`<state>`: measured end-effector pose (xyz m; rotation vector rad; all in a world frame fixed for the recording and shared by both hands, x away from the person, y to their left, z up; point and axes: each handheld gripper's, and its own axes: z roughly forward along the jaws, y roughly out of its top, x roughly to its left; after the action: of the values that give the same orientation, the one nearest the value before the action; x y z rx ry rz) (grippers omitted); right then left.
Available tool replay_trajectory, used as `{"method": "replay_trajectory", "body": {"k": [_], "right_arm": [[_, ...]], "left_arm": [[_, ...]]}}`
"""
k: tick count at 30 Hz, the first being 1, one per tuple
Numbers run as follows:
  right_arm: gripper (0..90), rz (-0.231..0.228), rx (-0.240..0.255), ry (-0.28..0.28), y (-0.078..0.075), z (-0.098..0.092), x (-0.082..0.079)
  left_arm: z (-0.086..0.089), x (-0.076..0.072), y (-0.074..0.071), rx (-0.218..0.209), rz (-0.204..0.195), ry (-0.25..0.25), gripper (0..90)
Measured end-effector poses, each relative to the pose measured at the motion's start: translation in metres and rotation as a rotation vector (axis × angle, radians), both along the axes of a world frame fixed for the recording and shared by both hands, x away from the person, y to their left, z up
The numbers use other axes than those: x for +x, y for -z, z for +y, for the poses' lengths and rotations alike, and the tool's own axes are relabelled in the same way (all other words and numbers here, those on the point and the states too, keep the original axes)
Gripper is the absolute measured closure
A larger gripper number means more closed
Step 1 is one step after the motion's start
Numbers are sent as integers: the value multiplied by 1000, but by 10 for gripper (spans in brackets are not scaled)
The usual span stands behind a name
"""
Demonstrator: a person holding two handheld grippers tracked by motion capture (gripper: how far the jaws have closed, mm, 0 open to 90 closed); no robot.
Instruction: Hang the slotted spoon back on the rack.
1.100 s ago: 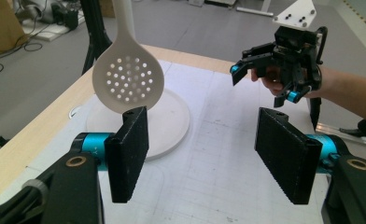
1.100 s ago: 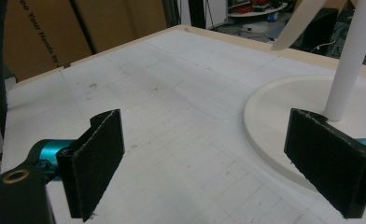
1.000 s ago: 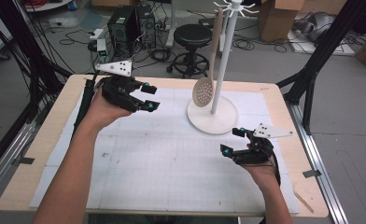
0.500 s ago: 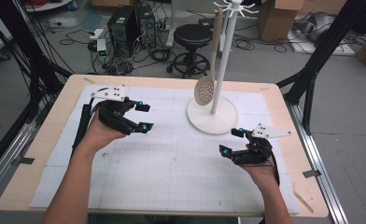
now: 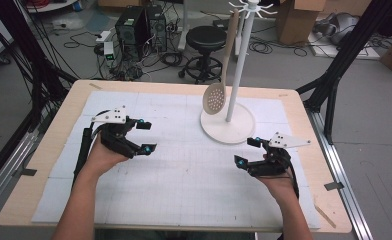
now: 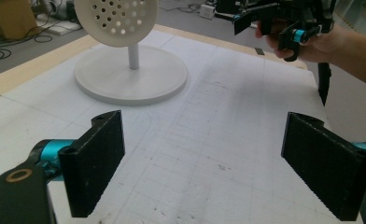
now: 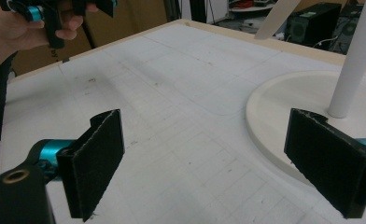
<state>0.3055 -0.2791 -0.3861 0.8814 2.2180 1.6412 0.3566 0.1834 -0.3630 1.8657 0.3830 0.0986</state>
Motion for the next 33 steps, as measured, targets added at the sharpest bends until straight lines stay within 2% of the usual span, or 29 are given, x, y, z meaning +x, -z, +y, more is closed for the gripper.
{"method": "replay_trajectory", "body": {"k": [4, 7, 8, 10, 11, 15, 21, 23, 33], "right_arm": [[113, 3, -6, -1, 1, 0, 1], [113, 5, -10, -2, 2, 1, 2], [113, 8, -9, -3, 2, 1, 1], [113, 3, -8, -6, 2, 2, 1], [114, 3, -5, -7, 2, 2, 1], [113, 0, 2, -4, 1, -1, 1], [113, 6, -4, -10, 3, 0, 4], [113, 11, -10, -10, 4, 1, 4], [113, 6, -19, -8, 4, 2, 4]], "left_arm": [[4, -7, 10, 22, -8, -11, 114], [8, -10, 15, 1, -12, -2, 102], [9, -10, 15, 10, -10, -11, 98], [11, -12, 16, 16, -10, -23, 88], [12, -13, 15, 2, -11, -17, 78], [14, -17, 14, -9, -23, -2, 65], [16, -23, 11, -12, -47, -1, 51], [17, -23, 12, -25, -44, 3, 51], [27, -23, 16, -31, -41, -21, 51]]}}
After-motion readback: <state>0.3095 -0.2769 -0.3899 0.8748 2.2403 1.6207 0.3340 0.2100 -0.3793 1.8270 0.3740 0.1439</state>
